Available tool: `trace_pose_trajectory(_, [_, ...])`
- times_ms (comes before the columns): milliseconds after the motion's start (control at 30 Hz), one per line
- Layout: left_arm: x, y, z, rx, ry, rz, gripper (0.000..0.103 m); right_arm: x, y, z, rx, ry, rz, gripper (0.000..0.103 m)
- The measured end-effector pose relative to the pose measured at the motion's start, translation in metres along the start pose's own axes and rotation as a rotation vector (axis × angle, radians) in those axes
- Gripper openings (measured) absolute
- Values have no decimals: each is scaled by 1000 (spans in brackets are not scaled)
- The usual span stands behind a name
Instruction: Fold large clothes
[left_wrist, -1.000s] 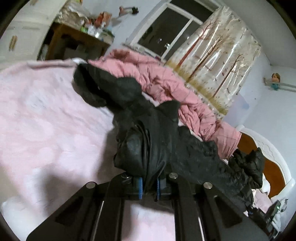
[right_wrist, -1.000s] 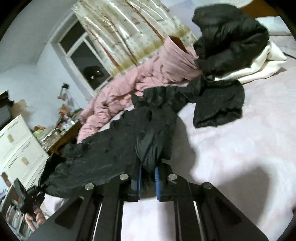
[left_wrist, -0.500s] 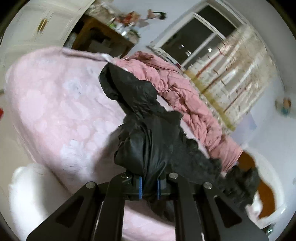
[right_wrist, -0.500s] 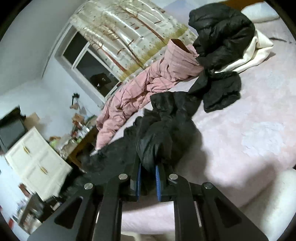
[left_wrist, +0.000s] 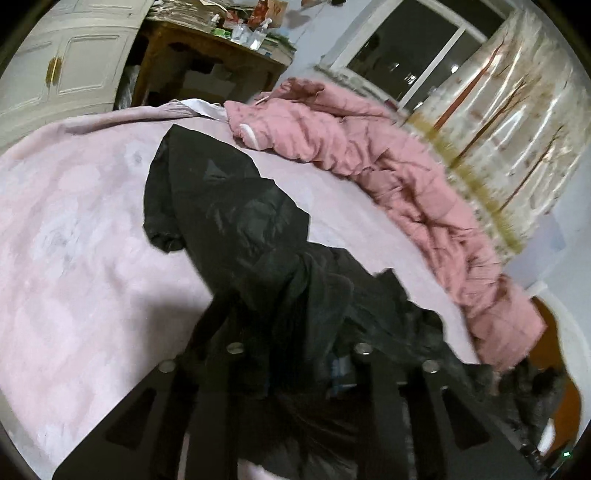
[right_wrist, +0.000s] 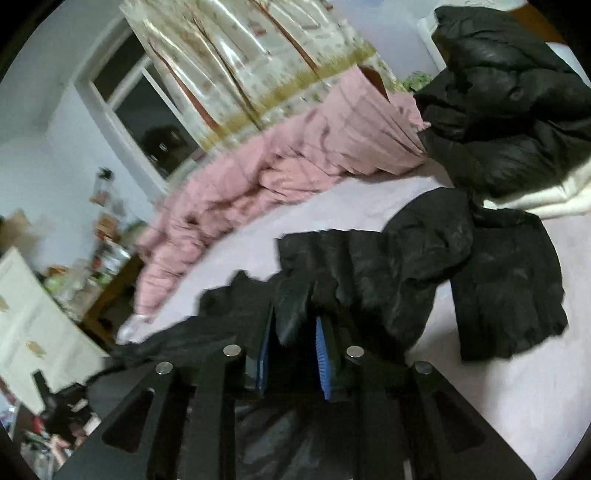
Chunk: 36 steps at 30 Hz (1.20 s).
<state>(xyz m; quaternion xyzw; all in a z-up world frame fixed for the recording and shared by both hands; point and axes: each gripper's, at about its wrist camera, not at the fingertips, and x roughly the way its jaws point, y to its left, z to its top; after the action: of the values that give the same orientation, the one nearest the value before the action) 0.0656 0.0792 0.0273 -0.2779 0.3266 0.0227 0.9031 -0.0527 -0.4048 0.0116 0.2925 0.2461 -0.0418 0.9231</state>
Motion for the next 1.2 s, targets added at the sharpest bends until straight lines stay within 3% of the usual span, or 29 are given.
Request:
trace_pose_trajectory(67, [16,-5,2,37,-40,95,43,21,0,5,-25,19,-41,22])
trace_pose_trajectory(167, [38,-10,-1,110,-118,245,46,59,-7,9,-58,44,-138,25])
trace_pose_trajectory(233, [65,1,-2,138,-75,310,46,86,-19,4,-63,87,-226,25])
trace_pose_trajectory(333, [99,12,-11,211,55,316,47,114,-45,-9,-28,188,-208,25])
trace_pose_trajectory(400, [98,10,-16,274,40,342,48,116,-53,-9,3,203,-185,25])
trace_pose_trajectory(500, [97,0,-27,387,34,383,48,116,-48,-12,-53,218,-220,25])
trace_pose_trajectory(600, [91,5,-25,373,34,341,49,105,-44,-15,-98,201,-268,25])
trace_pose_trajectory(667, [83,9,-24,341,34,325,49,88,-33,-14,-153,135,-393,26])
trace_pose_trajectory(733, [63,3,-23,336,-17,278,48,65,-18,-14,-226,54,-499,27])
trace_pose_trajectory(833, [18,-21,-27,435,-179,275,54,29,-5,-8,-208,-11,-416,44])
trace_pose_trajectory(900, [-8,-45,-30,505,-266,254,62,9,7,-3,-200,-44,-327,45])
trace_pose_trajectory(967, [-25,-72,-32,581,-310,222,62,0,34,4,-244,-66,-259,45])
trace_pose_trajectory(1033, [-35,-97,-30,608,-355,239,62,2,64,8,-294,-41,-158,46])
trace_pose_trajectory(1067, [-37,-109,-30,627,-348,209,62,9,77,8,-303,-6,-109,45])
trace_pose_trajectory(1133, [-29,-129,-30,666,-258,123,62,27,105,7,-306,92,16,45])
trace_pose_trajectory(1200, [-8,-141,-35,659,-126,57,62,47,129,1,-345,141,32,45])
